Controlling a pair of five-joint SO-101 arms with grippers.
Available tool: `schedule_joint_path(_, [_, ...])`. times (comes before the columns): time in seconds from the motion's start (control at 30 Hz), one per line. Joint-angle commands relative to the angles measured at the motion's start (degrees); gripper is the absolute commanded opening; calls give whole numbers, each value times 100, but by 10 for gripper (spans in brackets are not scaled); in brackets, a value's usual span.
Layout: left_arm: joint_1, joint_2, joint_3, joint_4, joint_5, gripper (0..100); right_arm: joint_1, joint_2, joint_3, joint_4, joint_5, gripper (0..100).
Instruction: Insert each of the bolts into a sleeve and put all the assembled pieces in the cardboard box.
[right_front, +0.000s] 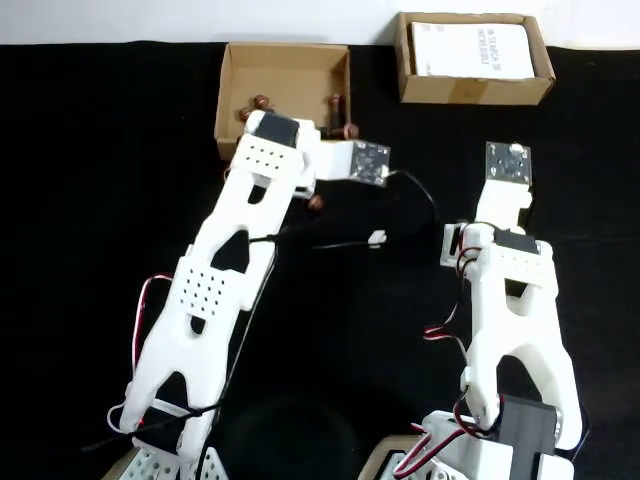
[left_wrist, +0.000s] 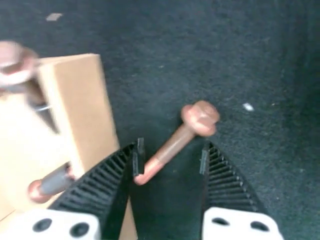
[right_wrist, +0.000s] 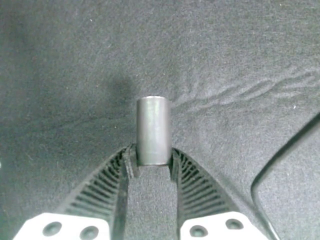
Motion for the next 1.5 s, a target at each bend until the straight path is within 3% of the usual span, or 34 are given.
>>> schedule_joint_path(0.0, [57, 84, -242, -9, -1187, 196, -22, -295, -13, -75, 0, 12])
schedule_joint_path(0.43, [145, 558, -233, -26, -1196, 165, -13, -277, -13, -75, 0, 12])
schedule_joint_path(0.6, [233, 523, -251, 475, -1204, 4, -4, -277, -13, -75, 0, 12])
schedule_joint_path(0.8, [277, 453, -347, 765, -1178, 8, -4, -286, -13, -75, 0, 12])
schedule_joint_path(0.93, [242, 101, -866, 1793, -1160, 8, -4, -312, -22, -75, 0, 12])
schedule_joint_path(1.2, [-4, -1007, -541, 1934, 563, 8, 189, -338, -189, 13, -18, 12])
schedule_joint_path(1.47, [-215, -3574, 1226, 1943, 3121, 8, 154, -1402, -673, 1534, 0, 12])
